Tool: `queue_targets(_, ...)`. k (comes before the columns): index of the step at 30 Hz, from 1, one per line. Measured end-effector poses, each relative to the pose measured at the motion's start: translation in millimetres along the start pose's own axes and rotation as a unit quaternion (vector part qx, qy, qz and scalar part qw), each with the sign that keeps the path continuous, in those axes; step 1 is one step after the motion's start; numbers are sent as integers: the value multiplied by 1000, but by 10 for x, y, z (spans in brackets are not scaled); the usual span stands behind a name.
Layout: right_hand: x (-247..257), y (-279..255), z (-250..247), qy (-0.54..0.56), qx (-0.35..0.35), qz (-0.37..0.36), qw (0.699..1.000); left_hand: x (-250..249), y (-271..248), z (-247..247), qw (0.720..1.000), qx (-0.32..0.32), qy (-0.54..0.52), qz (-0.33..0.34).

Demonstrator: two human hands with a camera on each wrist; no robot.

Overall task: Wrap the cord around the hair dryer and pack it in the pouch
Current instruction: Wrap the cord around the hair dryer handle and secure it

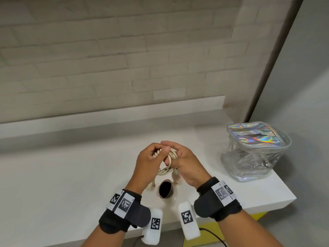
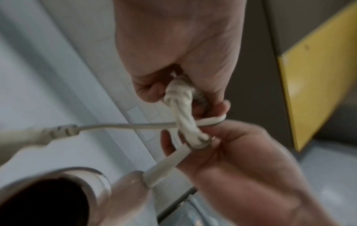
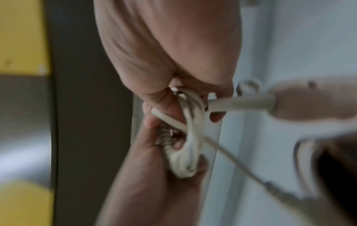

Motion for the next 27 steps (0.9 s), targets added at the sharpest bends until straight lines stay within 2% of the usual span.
queue_targets(5,48,-61,-6,-179,-94,-82,976,52,46,-53,1000,-16,-3,-9)
queue_targets(8,67,-117,-81,-222,-188,-113,950,54,54,-63,1000,-28,-10,-5)
queue_targets(11,87,-225,-115,-259,-248,-180,916,25,48,-47,999,-34,-1,15)
queue_targets(12,78,-250,-94,-261,-248,-190,913,7,48,-34,999,-36,4,26)
queue_targets(14,13,-251,-40,-253,-214,-162,930,-22,46,-11,998,-35,8,46)
queue_targets(17,-38,-236,-19,-229,-122,-64,964,0,57,-46,997,-44,16,64)
queue_targets(19,-74,-261,25,-141,-29,8,990,39,85,-92,996,-49,37,68)
queue_targets(20,-90,-276,36,-102,-10,27,994,42,99,-99,995,-44,45,74)
queue_targets(22,-100,-285,8,-108,-36,23,993,43,131,-108,993,-32,67,89)
queue_targets(24,-76,-332,7,-141,-77,-16,987,69,156,-131,991,-27,90,96)
queue_targets(27,-29,-396,-19,-111,-121,-37,986,95,121,-86,991,-9,96,90)
Point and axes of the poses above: each hand's wrist, its own y-axis towards the middle knuckle, its own z-axis out of the palm, x = y × z, the point moved 6 cm from there along y, towards the middle knuckle, and after that the axes turned 13 degrees about z, right-handed, at the moved point
